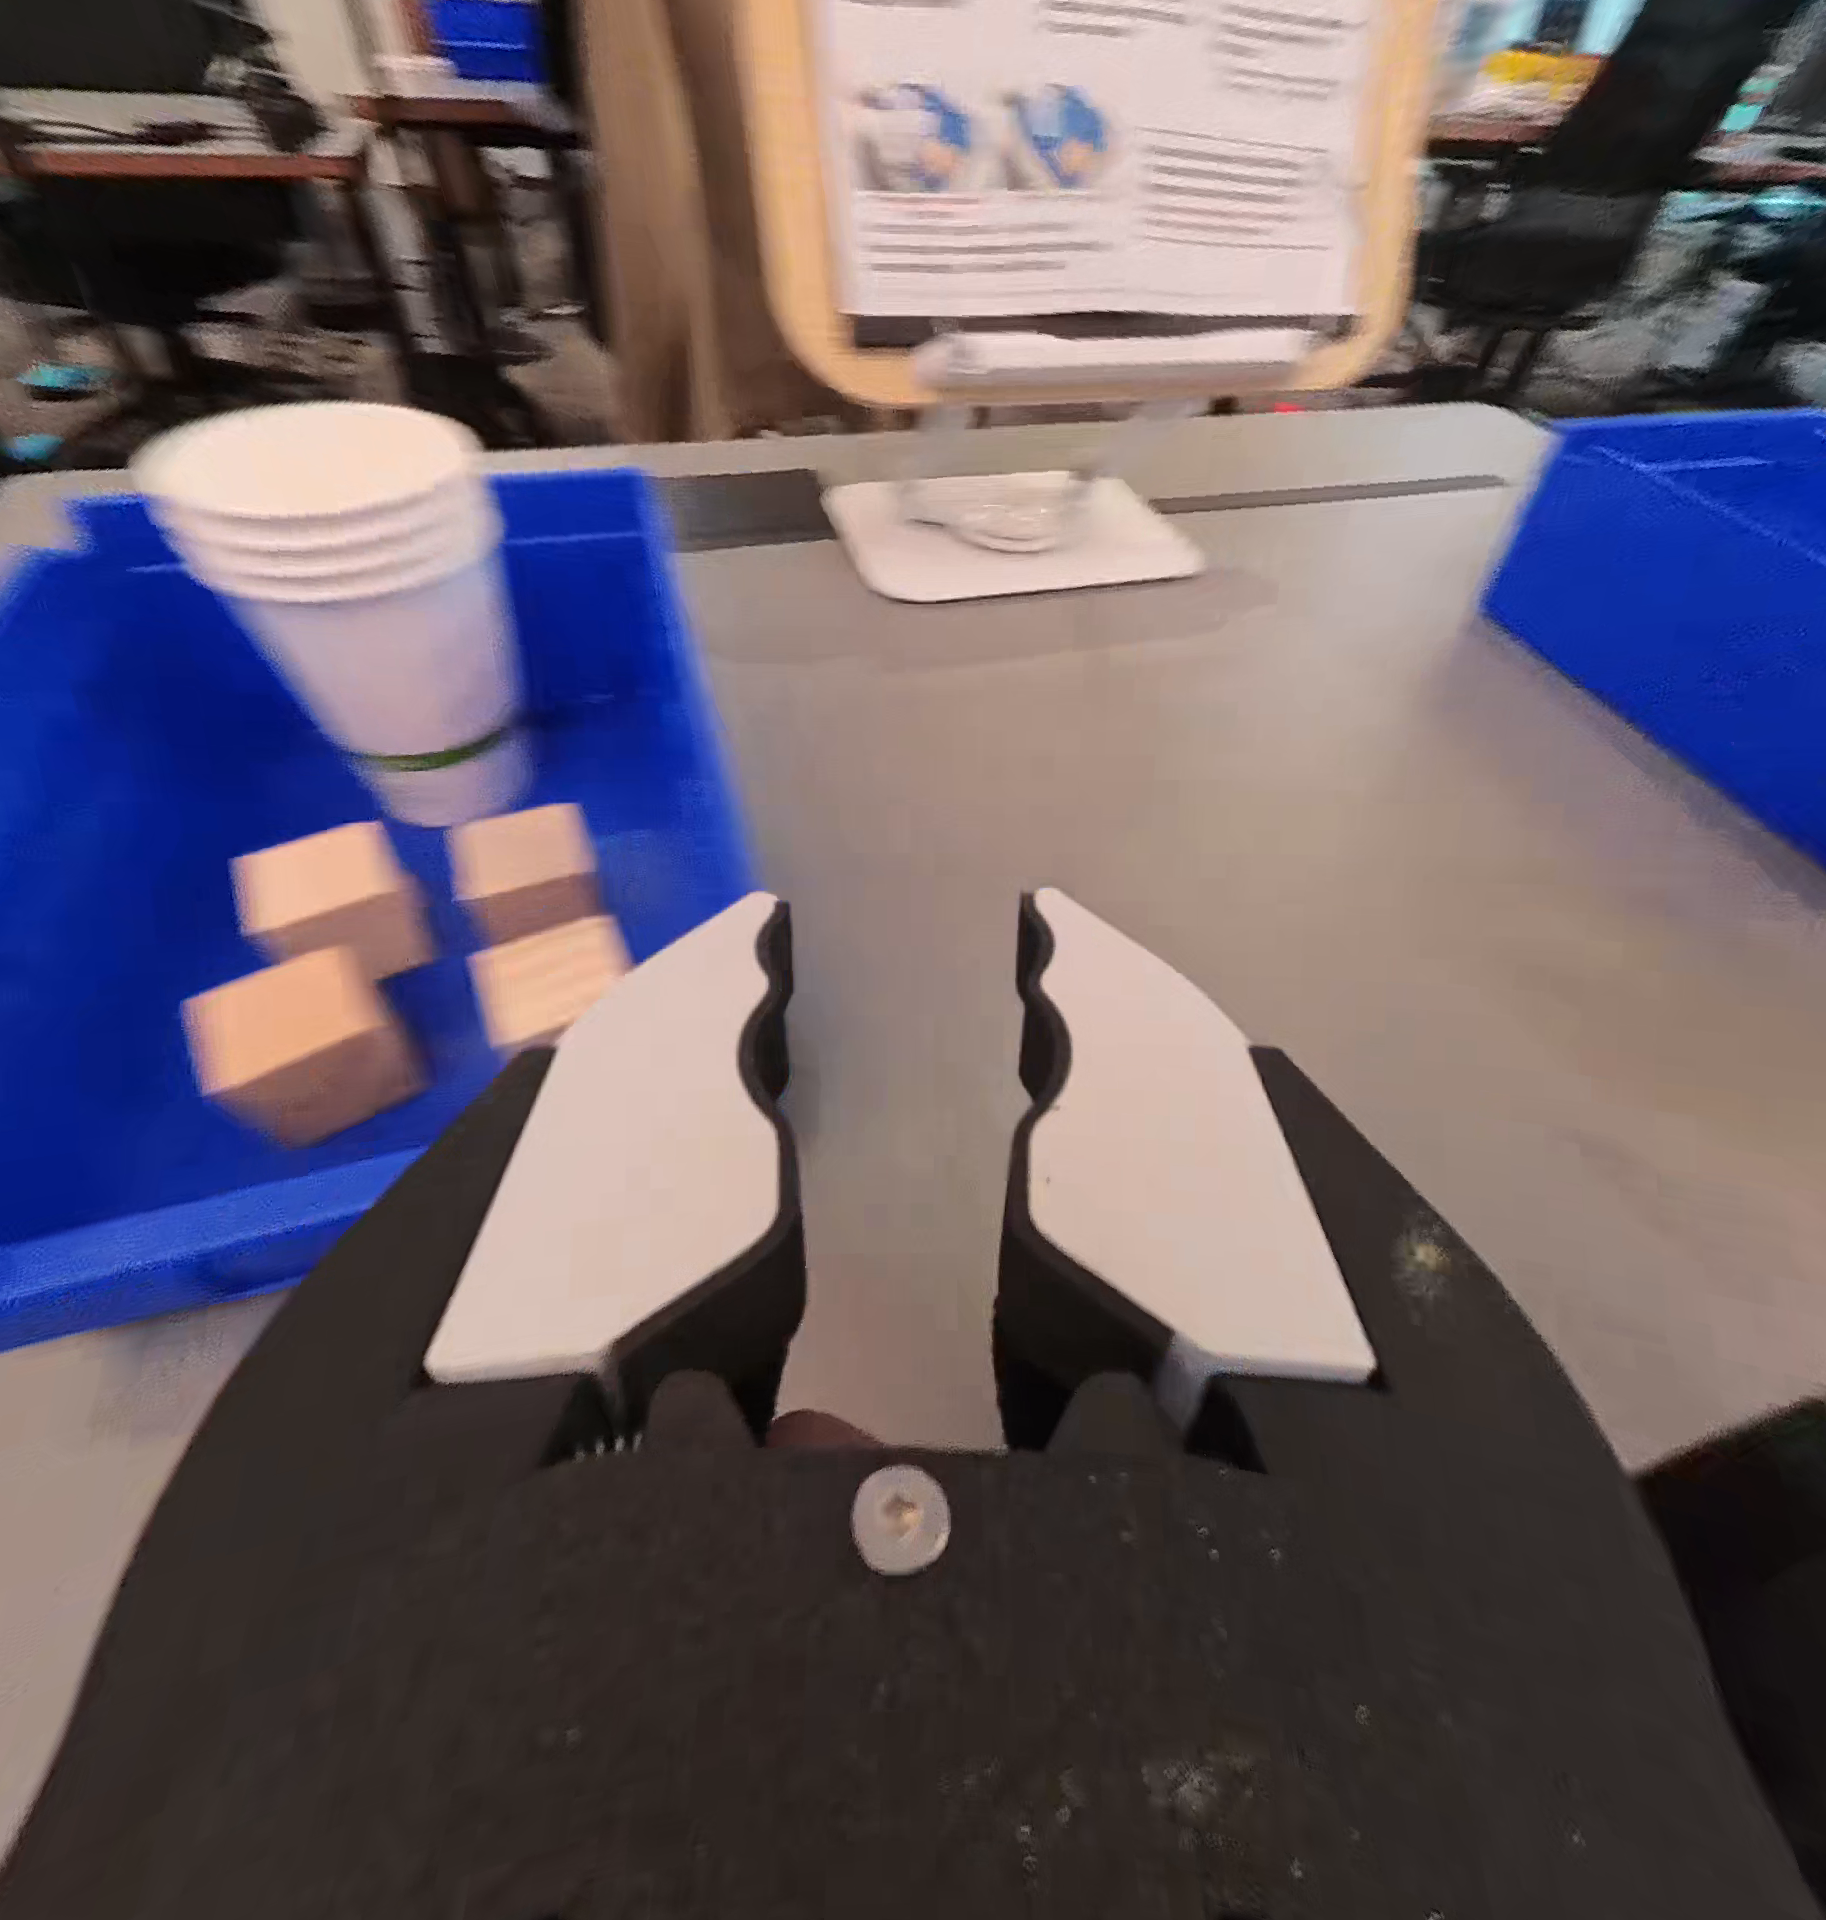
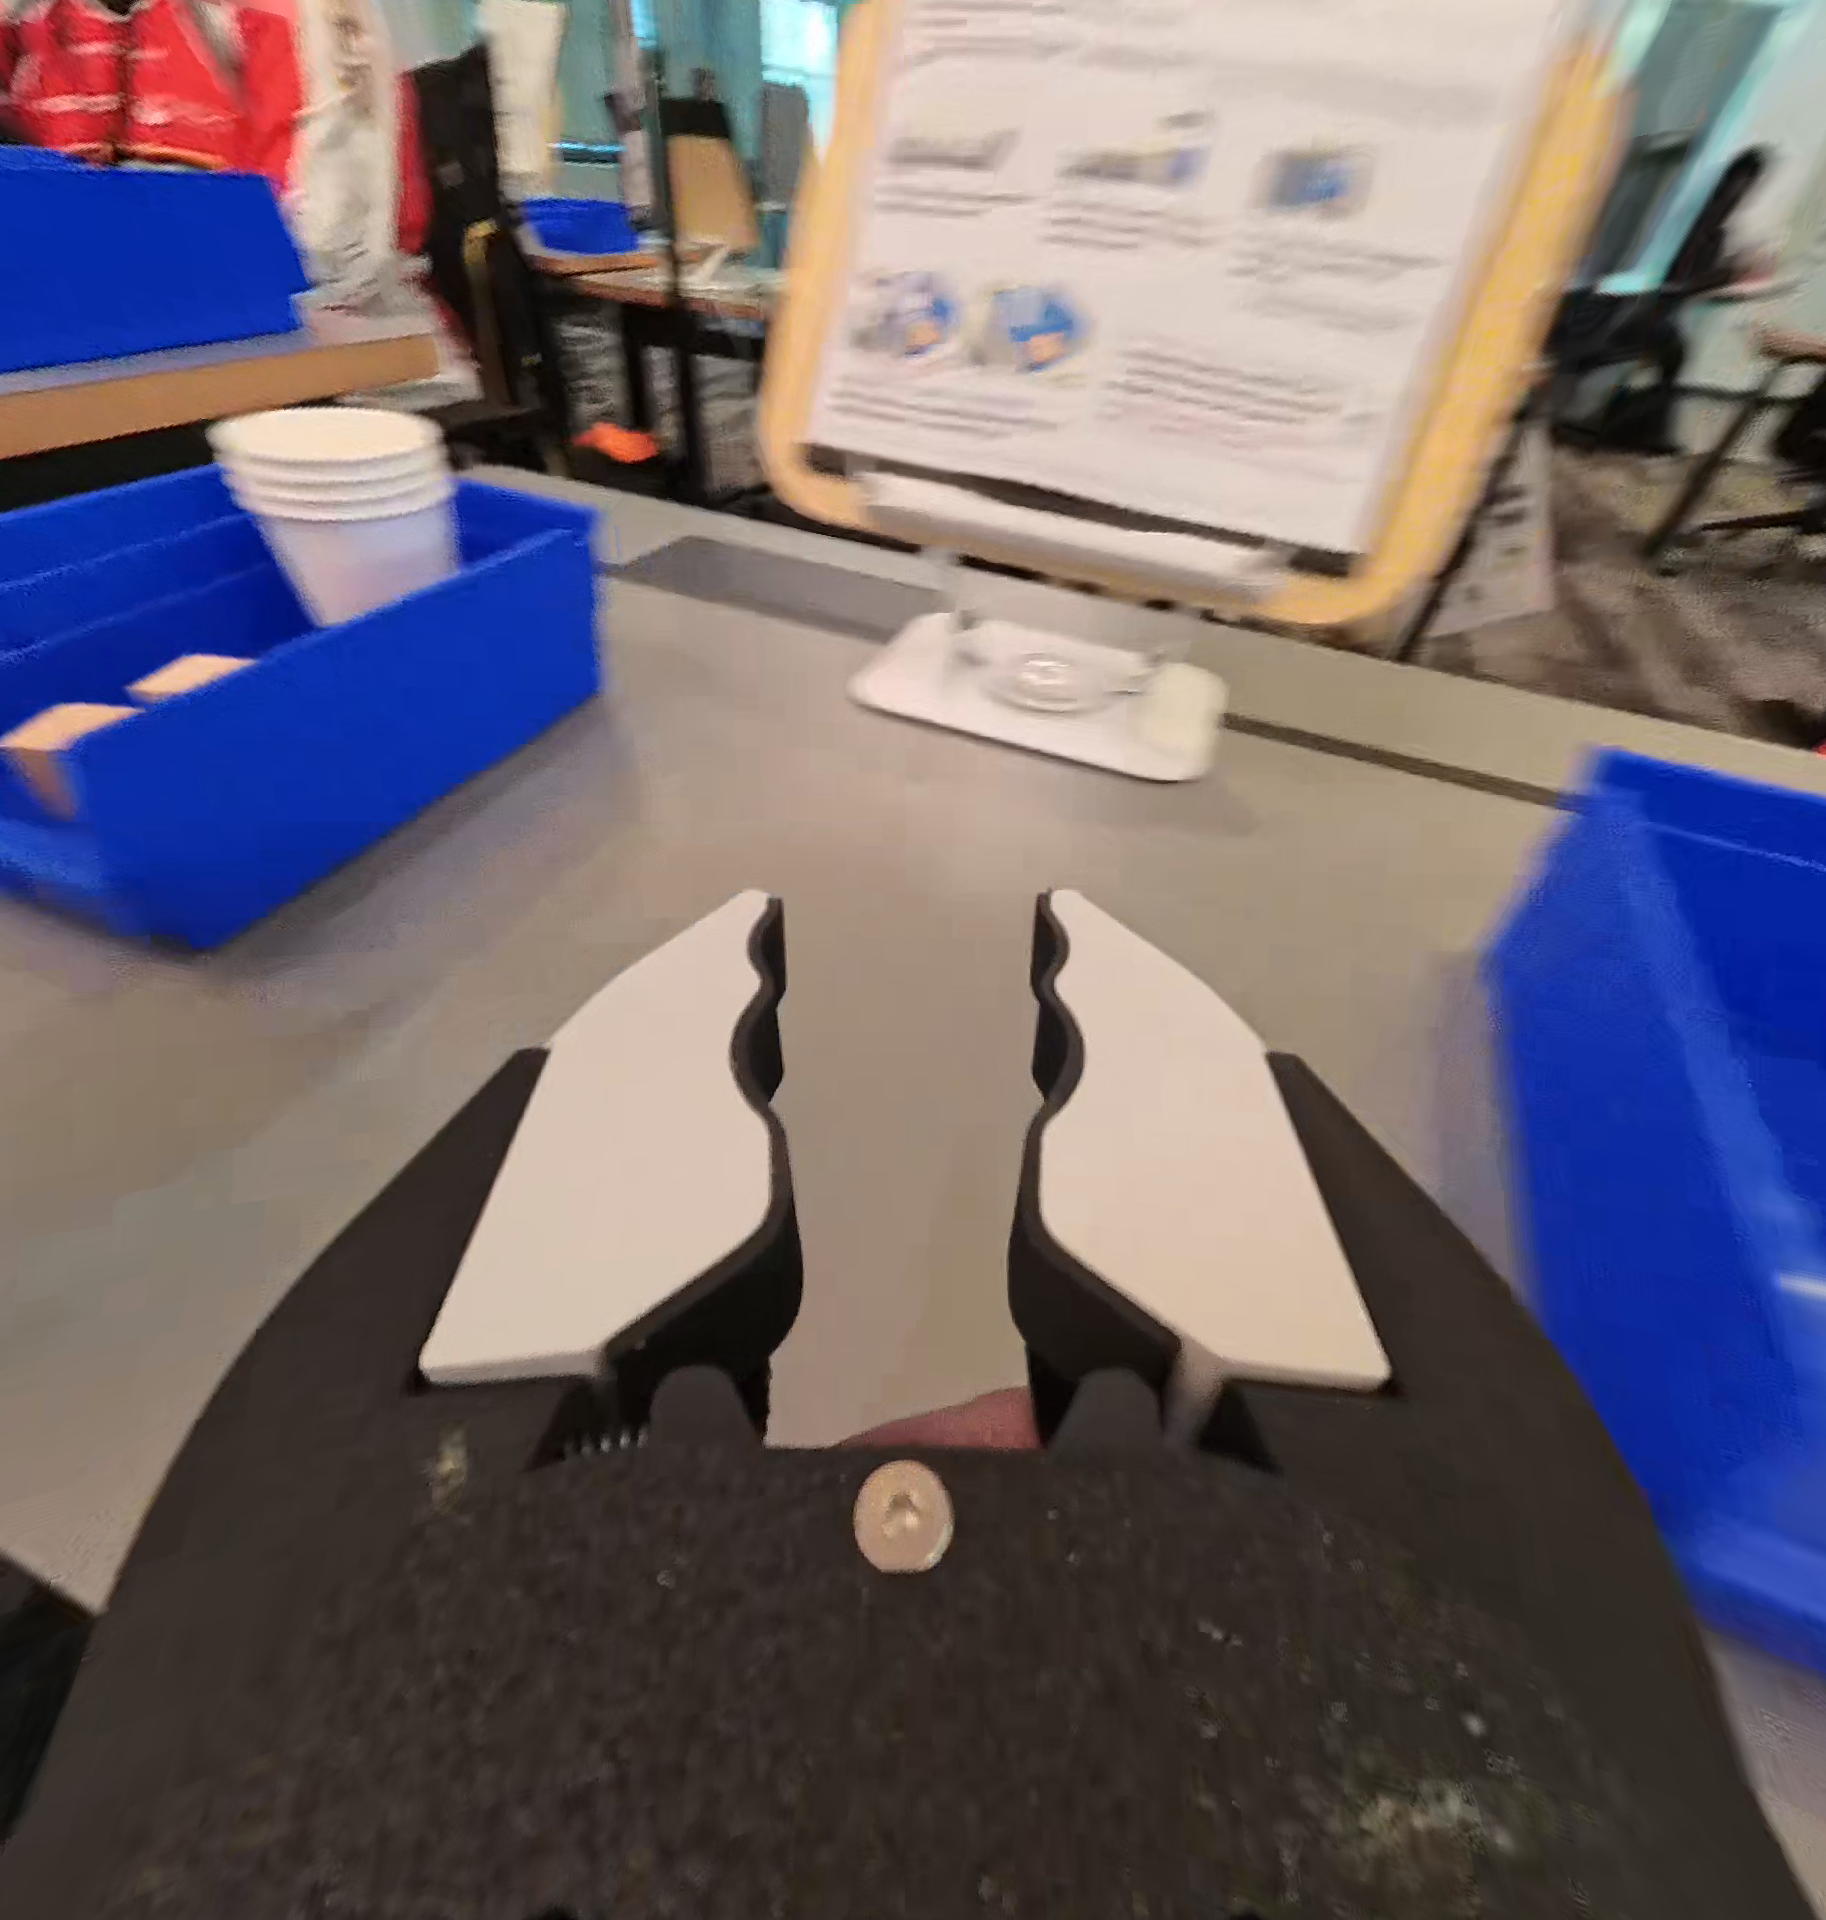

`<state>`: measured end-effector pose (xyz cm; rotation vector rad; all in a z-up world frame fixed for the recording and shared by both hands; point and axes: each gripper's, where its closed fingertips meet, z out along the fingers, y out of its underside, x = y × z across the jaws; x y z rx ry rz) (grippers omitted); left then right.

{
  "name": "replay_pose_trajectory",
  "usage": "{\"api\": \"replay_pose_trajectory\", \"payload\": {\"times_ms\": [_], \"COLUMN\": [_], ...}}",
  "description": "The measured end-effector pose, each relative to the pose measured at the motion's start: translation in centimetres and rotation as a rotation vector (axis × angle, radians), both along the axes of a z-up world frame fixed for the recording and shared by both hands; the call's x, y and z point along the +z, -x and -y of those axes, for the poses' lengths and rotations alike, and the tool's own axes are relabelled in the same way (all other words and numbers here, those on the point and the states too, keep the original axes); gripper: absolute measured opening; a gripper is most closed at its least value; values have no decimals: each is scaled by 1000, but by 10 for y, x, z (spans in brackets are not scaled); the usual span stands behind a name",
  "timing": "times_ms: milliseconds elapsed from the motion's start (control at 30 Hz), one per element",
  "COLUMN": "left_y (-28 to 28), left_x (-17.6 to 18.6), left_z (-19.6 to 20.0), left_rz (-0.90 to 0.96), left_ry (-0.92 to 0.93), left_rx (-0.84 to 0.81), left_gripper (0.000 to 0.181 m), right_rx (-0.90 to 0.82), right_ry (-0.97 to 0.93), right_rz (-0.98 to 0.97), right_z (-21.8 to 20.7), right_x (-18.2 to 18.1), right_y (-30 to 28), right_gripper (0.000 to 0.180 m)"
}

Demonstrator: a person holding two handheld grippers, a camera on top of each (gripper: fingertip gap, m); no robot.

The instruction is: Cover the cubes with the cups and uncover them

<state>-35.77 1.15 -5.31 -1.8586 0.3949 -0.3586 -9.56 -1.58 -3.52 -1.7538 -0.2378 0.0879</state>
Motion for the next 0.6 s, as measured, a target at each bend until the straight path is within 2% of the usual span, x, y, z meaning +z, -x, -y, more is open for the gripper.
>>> {"api": "replay_pose_trajectory", "payload": {"times_ms": [133, 267, 333, 400, 500, 600], "left_y": [-66, -109, -122, -131, -137, -136], "left_x": [-13, -33, -36, -39, -47, -55], "left_z": [10, 11, 12, 14, 14, 13], "left_rz": [-47, -64, -48, -27, -15, -36], "left_ry": [-9, 32, 43, 62, 97, 128], "left_rx": [-66, -110, -124, -137, -143, -134], "left_gripper": [42, 42, 42, 42, 42, 42], "right_rx": [-190, -472, -559, -561, -489, -490], "right_ry": [35, 82, 130, 185, 245, 254], "right_rz": [44, 73, 37, -2, -79, -45], "right_z": [30, 55, 61, 58, 44, 36], "right_x": [-2, -23, -44, -67, -92, -101], "right_y": [-152, -308, -364, -391, -396, -400], "right_gripper": [42, 42, 42, 42, 41, 21]}}
